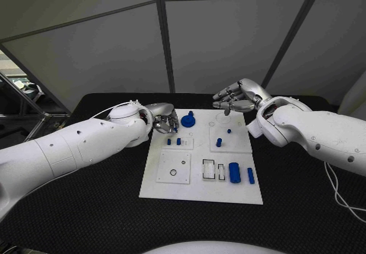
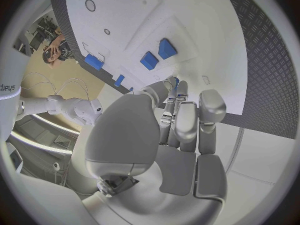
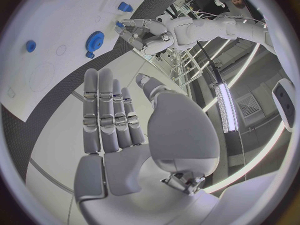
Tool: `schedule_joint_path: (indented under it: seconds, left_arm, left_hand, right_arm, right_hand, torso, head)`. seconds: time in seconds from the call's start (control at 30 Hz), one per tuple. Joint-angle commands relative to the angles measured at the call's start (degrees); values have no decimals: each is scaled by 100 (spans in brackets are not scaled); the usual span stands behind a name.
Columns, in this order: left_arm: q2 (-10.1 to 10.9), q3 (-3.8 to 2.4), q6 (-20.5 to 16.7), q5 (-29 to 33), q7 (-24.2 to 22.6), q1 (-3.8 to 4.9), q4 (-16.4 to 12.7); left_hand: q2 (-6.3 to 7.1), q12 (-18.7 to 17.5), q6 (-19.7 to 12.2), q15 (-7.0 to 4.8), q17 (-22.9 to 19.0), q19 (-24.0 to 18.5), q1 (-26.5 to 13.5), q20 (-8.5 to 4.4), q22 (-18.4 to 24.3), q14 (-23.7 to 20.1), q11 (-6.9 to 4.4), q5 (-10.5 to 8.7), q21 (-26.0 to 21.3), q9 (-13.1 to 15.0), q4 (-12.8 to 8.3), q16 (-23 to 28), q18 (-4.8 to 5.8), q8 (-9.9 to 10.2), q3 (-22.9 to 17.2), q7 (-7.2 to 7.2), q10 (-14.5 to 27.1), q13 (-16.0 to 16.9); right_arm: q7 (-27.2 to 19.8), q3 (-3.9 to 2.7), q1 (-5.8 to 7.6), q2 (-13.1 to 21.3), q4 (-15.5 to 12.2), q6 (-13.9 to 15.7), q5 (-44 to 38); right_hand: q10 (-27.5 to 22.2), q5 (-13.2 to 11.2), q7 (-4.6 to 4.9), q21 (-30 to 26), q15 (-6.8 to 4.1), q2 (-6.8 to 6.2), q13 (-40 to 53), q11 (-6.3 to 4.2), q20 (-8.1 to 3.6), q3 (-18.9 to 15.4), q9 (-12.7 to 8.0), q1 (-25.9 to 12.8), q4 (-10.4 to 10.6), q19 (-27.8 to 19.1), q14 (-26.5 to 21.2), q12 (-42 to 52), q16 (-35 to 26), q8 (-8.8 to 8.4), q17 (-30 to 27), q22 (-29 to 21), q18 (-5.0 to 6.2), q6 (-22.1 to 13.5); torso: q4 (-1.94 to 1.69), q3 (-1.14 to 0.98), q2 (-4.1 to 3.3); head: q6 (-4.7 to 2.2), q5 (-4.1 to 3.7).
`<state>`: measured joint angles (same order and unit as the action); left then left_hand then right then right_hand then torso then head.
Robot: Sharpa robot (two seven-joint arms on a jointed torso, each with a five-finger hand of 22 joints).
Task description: Assemble the parts on the task board
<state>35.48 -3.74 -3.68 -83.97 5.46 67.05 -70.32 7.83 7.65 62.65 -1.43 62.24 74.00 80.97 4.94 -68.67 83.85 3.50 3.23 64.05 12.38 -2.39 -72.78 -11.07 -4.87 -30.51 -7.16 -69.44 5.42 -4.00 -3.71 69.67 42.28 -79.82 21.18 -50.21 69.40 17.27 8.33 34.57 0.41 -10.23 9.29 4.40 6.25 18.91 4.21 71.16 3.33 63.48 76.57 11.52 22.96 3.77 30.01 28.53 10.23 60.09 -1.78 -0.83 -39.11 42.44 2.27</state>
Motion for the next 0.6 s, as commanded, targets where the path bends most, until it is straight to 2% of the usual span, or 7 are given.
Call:
schedule_joint_path:
  seconds: [0.03, 0.43, 0.6]
  left_arm:
    - [-20, -5, 113, 26, 26, 4, 5]
    - [-70, -2, 140, 26, -14, -3, 35]
    - [-107, -1, 161, 26, -5, -4, 72]
  left_hand:
    - [0, -29, 19, 43, -5, -7, -77, 15, 6, 120, 18, -20, -13, -6, -30, 3, 445, 25, 7, -20, -24, -7]
    - [4, -34, 25, 44, -10, -18, -102, 19, 12, 117, 17, -28, -26, -13, -25, 3, 441, 30, 11, -18, -30, -14]
    - [4, -34, 25, 44, -10, -18, -102, 19, 12, 117, 17, -28, -26, -13, -25, 3, 441, 30, 11, -18, -30, -14]
  right_arm:
    - [-45, -3, 10, -5, -3, -26, 16]
    - [-42, -3, 10, -10, 1, -31, 16]
    - [-43, -3, 10, -14, 2, -34, 16]
  right_hand:
    - [-41, 40, -12, -32, -1, 35, -6, -6, 35, 2, 3, 14, 23, -7, -31, 36, -7, 3, 8, -8, 19, -14]
    - [-40, 40, -13, -37, -1, 41, -9, -7, 35, 3, 5, 11, 27, -3, -31, 43, -7, 3, 13, -10, 19, -9]
    - [-40, 40, -13, -37, -1, 41, -9, -7, 35, 3, 5, 11, 27, -3, -31, 43, -7, 3, 13, -10, 19, -9]
  torso:
    - [-2, 4, -1]
    - [0, 2, -2]
    - [-1, -1, 0]
  head:
    - [4, -5]
    - [17, 12]
    - [21, -5]
